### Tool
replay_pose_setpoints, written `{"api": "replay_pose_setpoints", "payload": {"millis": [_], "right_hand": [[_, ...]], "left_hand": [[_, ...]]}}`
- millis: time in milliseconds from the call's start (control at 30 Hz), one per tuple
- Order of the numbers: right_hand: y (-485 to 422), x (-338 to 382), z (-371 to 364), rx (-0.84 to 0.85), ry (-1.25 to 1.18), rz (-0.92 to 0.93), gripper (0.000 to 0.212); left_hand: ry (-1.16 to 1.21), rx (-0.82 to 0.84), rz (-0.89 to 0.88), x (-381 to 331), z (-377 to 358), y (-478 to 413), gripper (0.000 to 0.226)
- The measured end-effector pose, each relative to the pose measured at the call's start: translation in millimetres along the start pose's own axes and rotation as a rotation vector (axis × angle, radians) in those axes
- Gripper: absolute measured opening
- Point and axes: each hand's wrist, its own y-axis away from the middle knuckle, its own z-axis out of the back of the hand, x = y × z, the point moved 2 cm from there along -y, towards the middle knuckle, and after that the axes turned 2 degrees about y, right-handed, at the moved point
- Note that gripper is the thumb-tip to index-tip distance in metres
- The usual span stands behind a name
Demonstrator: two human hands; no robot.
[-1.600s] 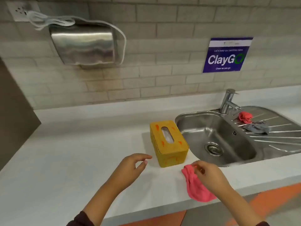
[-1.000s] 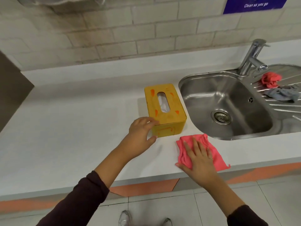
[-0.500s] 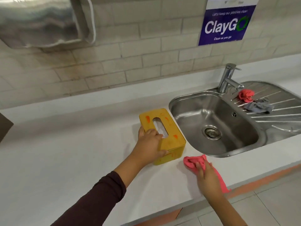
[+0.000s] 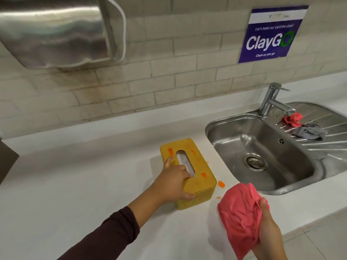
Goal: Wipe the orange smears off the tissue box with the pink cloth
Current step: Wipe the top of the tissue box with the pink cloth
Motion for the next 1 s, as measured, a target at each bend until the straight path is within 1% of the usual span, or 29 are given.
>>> {"api": "replay_pose_setpoints", "payload": {"millis": [33,67,100,133,167,200,233,267,300,333,367,433,500,633,700,767,833,900,967,1000], "right_hand": [[-1,-7,-5,0.07,-0.082,-0.048,0.066],[2,-11,-14,0.119,-0.136,-0.033,0.067],[8,-14,-25,0.219,-0.227,-0.063,0.061],[5,-17,-28,0.233,-0.256,-0.063,0.052],[2,-20,-31,0.291,-0.262,-0.094,0.042],[1,-25,-36,0.288,-0.214,-0.04,0.039],[4,-29,-44,0.319,-0.179,-0.012,0.04],[3,-34,-50,0.324,-0.127,0.003,0.035],[2,-39,-55,0.311,-0.073,0.015,0.027],[3,-45,-60,0.273,-0.025,0.032,0.024],[3,-52,-65,0.261,0.022,0.037,0.025],[8,-61,-77,0.269,0.13,0.068,0.02],[12,-68,-90,0.262,0.267,0.113,0.018],[24,-87,-114,0.211,0.463,0.228,0.014],[34,-97,-126,0.22,0.566,0.277,0.013],[41,-108,-137,0.277,0.697,0.379,0.02],[47,-120,-152,0.444,0.746,0.531,0.033],[51,-131,-164,0.579,0.857,0.647,0.03],[48,-144,-171,0.625,1.055,0.702,0.029],[45,-150,-171,0.634,1.167,0.694,0.035]], "left_hand": [[0.014,-0.006,0.017,8,1,10,0.06],[0.029,-0.014,0.038,18,3,22,0.06],[0.043,-0.023,0.059,25,4,34,0.06],[0.058,-0.031,0.083,34,5,46,0.061],[0.07,-0.032,0.104,42,5,58,0.064],[0.082,-0.031,0.124,50,5,71,0.066],[0.089,-0.031,0.137,56,6,83,0.068],[0.098,-0.035,0.15,62,6,95,0.07],[0.102,-0.038,0.157,67,6,105,0.07],[0.107,-0.037,0.165,71,7,114,0.07],[0.108,-0.036,0.175,75,7,124,0.071],[0.11,-0.032,0.196,81,6,141,0.073],[0.104,-0.043,0.215,87,6,155,0.073],[0.136,-0.073,0.286,104,7,183,0.075],[0.144,-0.068,0.315,111,7,192,0.076],[0.143,-0.06,0.32,115,8,198,0.075],[0.157,-0.058,0.311,118,9,201,0.074],[0.176,-0.055,0.302,120,10,201,0.072],[0.177,-0.05,0.294,121,10,200,0.069],[0.173,-0.051,0.288,121,10,200,0.067]]}}
